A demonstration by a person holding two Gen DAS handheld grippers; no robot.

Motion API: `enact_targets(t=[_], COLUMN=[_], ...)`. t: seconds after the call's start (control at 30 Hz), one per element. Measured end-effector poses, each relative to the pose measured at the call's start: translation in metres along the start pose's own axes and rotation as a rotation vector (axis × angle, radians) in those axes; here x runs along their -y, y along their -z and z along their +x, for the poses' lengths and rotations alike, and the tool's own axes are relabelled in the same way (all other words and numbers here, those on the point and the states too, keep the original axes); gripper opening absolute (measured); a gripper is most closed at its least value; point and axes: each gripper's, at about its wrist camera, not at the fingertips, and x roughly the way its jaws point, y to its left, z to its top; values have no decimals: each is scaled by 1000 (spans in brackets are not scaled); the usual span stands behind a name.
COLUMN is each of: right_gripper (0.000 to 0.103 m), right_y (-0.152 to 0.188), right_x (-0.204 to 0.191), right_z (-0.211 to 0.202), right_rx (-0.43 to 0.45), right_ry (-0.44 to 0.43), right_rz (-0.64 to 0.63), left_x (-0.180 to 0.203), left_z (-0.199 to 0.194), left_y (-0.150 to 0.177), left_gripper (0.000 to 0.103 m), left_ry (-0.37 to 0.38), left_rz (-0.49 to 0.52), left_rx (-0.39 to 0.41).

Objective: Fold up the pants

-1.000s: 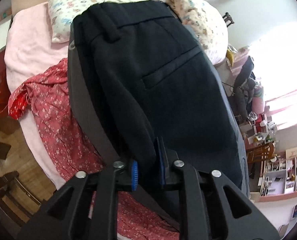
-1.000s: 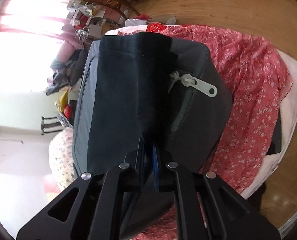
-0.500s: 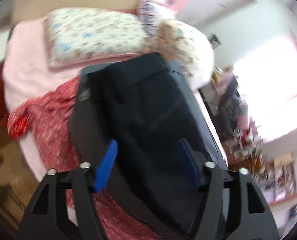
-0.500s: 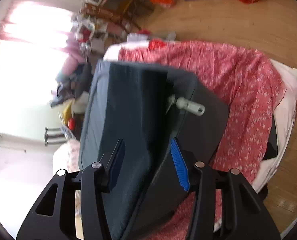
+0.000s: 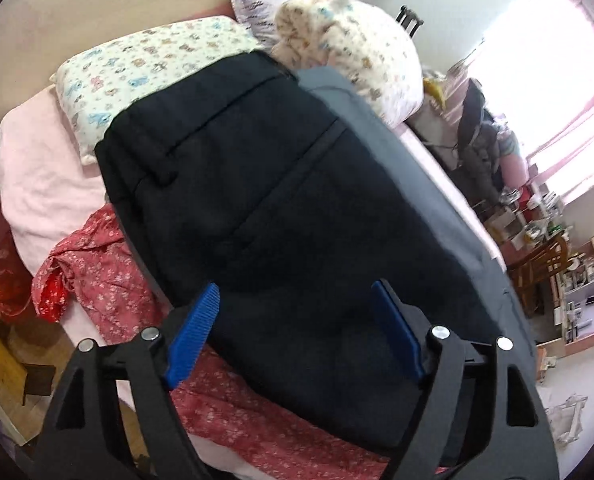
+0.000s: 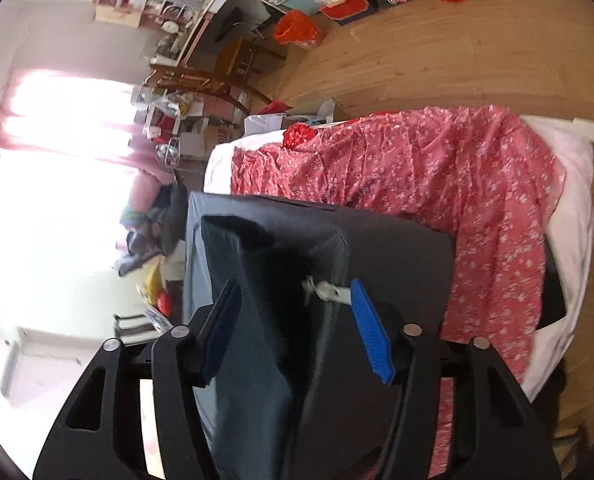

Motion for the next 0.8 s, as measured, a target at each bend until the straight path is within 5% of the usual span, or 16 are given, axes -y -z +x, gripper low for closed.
enact_targets(t=[0.57, 0.63, 0.67, 0.8], right_gripper=[59, 47, 32, 20], right_y=[-9, -7, -6, -2], right_x=[-15, -17, -17, -23], right_z=[46, 47, 47, 38], right_rx=[-43, -33, -36, -19], right_ry=[9, 13, -4, -59], right_rz=[-95, -124, -132, -176], left_x=[4, 5, 6, 9], left_z=[-8, -8, -8, -6], left_y=[6, 6, 7, 7], left_gripper=[81, 81, 81, 82], left_ry=[5, 3, 5, 12], left_rz=[-34, -36, -36, -33], left_rx=[-3, -7, -8, -10])
